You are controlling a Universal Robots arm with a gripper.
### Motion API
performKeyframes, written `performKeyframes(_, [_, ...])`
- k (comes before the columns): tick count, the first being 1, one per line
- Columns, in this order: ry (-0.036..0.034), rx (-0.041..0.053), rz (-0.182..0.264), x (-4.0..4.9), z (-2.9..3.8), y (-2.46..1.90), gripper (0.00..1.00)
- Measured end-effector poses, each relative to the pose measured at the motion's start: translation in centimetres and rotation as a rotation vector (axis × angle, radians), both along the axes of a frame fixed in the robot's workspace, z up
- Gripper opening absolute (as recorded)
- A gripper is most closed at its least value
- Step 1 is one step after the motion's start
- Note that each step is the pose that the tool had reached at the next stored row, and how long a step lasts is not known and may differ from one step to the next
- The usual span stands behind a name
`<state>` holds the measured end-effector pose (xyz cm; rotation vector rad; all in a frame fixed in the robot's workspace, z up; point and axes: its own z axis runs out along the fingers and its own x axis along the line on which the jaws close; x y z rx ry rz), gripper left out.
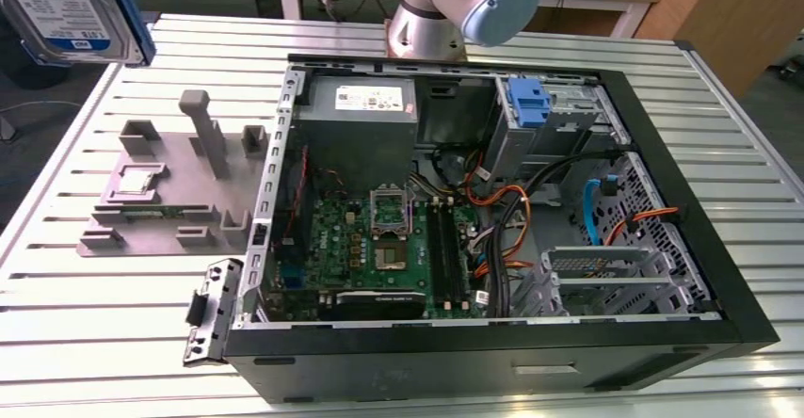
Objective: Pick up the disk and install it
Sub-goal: 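Pick up the disk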
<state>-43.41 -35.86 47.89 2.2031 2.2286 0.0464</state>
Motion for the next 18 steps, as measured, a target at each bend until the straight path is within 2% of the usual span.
performKeyframes(5, [-0.0001, 0.0, 0.0, 0.0, 0.0, -0.64, 0.37])
performKeyframes(9, [0.0001, -0.0017, 0.0, 0.0, 0.13, -0.73, 0.37])
performKeyframes(14, [-0.0001, -0.0083, 0.0, 0.0, 0.74, -0.82, 0.37])
performKeyframes(18, [-0.0001, -0.0091, 0.0, 0.15, 0.76, -1.08, 0.37])
